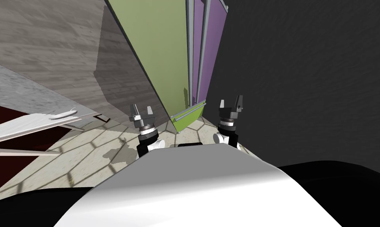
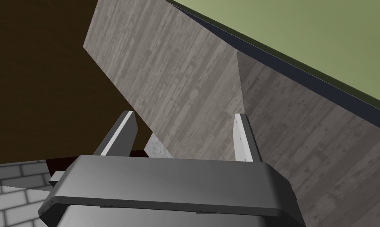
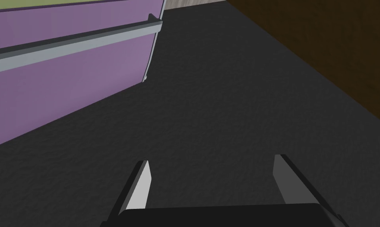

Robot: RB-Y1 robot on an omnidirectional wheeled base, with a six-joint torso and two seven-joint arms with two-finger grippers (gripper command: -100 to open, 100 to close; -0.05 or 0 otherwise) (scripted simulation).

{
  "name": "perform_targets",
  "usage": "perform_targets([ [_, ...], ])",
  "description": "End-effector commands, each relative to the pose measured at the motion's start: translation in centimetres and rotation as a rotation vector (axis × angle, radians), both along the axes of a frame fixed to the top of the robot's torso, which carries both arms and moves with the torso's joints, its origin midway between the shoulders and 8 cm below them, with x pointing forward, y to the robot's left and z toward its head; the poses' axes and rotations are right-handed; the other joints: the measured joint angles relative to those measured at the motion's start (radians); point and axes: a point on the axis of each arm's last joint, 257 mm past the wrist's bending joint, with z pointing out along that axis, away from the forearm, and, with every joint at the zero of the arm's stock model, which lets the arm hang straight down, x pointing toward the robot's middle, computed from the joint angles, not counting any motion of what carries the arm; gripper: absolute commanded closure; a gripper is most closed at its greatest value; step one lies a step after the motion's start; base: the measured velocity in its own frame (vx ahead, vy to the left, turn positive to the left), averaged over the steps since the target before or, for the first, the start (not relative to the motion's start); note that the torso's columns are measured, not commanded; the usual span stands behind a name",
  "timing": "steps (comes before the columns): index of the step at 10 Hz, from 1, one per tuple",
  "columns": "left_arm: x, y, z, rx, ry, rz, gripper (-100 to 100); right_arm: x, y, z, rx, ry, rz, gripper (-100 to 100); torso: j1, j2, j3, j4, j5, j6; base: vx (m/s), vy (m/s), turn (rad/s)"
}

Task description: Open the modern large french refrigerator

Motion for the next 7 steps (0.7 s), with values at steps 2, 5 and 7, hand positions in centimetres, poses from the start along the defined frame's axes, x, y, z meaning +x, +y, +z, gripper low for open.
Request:
perform_targets([
  [2, 0.0, 0.0, 0.0, 0.0, 0.0, 0.0, 0, 0.0, 0.0, 0.0, 0.0, 0.0, 0.0, 0, 0.0, 0.148, -0.295, 0.148, 0.0, 0.0, 0.0, 0.0, 0.0],
  [5, 0.4, -0.6, -0.6, 0.037, 0.015, -0.035, -100, 0.0, 0.0, 0.0, 0.0, 0.0, 0.0, 0, 0.0, 0.329, -0.66, 0.328, 0.0, 0.0, 0.015, -0.012, -0.001],
  [7, 0.8, -1.0, -1.4, 0.058, 0.031, -0.068, -100, 0.0, 0.0, 0.0, 0.0, 0.001, 0.0, 0, -0.001, 0.339, -0.684, 0.34, 0.0, 0.0, 0.056, -0.048, -0.003],
])
